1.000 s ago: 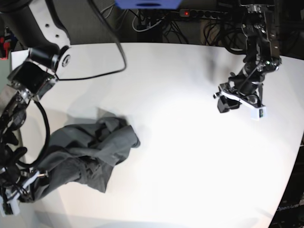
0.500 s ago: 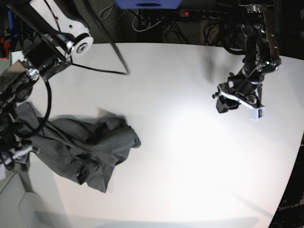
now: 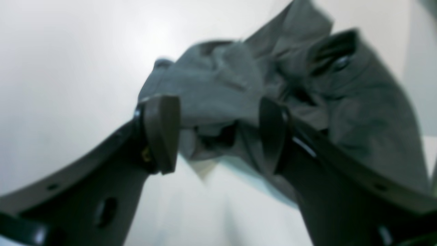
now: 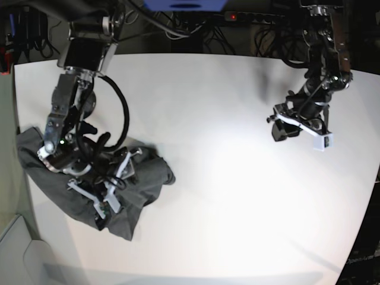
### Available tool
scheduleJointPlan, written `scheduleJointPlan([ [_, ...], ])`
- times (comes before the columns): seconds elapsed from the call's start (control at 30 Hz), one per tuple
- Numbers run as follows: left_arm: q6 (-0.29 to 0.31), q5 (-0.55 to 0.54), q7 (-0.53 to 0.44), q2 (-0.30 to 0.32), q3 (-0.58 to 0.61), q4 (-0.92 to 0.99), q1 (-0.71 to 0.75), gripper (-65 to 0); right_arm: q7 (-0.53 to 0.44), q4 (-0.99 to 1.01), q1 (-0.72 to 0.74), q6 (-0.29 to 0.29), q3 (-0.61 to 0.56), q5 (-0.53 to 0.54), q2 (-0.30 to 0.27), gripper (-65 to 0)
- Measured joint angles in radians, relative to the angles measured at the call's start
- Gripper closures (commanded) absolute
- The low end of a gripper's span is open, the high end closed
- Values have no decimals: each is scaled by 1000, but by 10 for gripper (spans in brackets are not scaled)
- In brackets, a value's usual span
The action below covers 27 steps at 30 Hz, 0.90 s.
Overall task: Layout the t-shirt on the table in an organized manner, then fold the t-shirt properly
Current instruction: 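Regrasp the t-shirt with the right gripper and pull it back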
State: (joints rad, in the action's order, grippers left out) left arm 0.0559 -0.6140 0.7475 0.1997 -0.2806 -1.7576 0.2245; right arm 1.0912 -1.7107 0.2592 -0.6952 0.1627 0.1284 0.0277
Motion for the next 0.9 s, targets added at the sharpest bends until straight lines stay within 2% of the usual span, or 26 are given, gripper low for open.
scheduleJointPlan([
  [0.13,0,-2,4,0,0,0,12,-242,-14,21,15,0,3,2,-1,-423],
  [0.27,0,-1,2,-3,0,0,8,-242,-29,135,29,0,2,-4,-8,-423],
  [0.37,0,-1,2,-3,0,0,10,-242,-130,237,53,0,-19,-1,-32,-423],
  [0.5,0,0,2,-3,0,0,10,-242,-201,327,83,0,-49,0,-65,-423],
  [0.9,0,0,3,-3,0,0,10,-242,-299,531,108,0,-55,-5,-82,-404],
])
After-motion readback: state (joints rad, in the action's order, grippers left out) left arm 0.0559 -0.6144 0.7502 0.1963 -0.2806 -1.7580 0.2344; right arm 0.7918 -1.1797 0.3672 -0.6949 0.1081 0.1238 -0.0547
